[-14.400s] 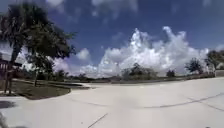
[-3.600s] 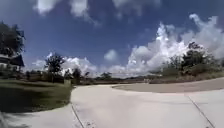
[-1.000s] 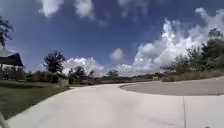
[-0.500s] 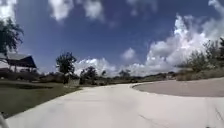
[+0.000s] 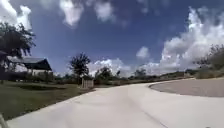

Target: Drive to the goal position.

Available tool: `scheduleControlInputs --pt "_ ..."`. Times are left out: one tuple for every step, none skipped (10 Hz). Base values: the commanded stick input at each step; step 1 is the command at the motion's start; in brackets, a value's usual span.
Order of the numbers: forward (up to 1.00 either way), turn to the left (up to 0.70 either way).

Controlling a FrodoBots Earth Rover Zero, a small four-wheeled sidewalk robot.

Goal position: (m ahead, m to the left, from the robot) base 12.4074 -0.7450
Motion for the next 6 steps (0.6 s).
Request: scheduleControlInputs --pt "0.85 0.0" --pt "0.85 0.0" --pt "0.85 0.0" --pt "0.85 0.0" --pt "0.85 0.0" --pt "0.85 0.0"
